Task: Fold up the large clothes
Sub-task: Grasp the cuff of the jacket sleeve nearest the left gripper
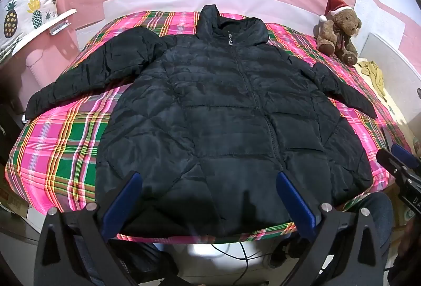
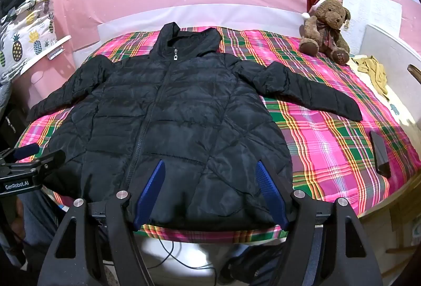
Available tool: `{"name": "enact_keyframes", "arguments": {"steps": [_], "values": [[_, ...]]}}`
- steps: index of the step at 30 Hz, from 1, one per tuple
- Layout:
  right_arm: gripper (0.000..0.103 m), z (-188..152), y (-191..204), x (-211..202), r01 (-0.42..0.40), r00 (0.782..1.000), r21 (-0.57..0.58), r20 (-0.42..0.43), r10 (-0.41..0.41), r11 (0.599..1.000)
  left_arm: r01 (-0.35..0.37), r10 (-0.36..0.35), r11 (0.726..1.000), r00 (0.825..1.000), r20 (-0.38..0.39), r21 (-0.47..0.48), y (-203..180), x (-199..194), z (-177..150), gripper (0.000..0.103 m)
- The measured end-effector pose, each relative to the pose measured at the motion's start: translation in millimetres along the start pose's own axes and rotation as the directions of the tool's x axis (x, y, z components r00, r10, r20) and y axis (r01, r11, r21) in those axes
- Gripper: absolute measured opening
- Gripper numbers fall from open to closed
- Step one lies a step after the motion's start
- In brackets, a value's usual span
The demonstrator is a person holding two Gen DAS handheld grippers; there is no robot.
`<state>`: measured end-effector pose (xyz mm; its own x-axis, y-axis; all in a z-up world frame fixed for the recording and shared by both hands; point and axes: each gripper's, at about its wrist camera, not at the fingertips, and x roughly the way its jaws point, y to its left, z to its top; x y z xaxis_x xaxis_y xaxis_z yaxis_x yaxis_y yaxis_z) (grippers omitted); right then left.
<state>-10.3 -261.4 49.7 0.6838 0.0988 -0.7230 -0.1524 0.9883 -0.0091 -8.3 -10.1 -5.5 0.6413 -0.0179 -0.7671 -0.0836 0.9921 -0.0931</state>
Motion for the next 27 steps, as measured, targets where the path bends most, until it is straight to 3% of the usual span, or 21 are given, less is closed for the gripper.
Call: {"name": "enact_keyframes", "arguments": {"steps": [14,18,27], "values": [[0.071,4,2,6,-0.003,1.000,-0.003,-0.005,0.003,1.000,0.015,-0.015,1.000,1.000,-0.009,-0.008,2,7,3,0.103],[0.071,6,3,16,-0.013,1.000,-0.013,0.003,0.013,1.000,0.028,-0.028,0.999,1.000,-0.002,-0.039,18,16,11,0.103],[0.071,34,22,48,-0.055,0.998,-0.057,0.008,0.056,0.997,-0.013,0.016,0.991,1.000,0.021,-0.136,71,43,35,0.103]]}}
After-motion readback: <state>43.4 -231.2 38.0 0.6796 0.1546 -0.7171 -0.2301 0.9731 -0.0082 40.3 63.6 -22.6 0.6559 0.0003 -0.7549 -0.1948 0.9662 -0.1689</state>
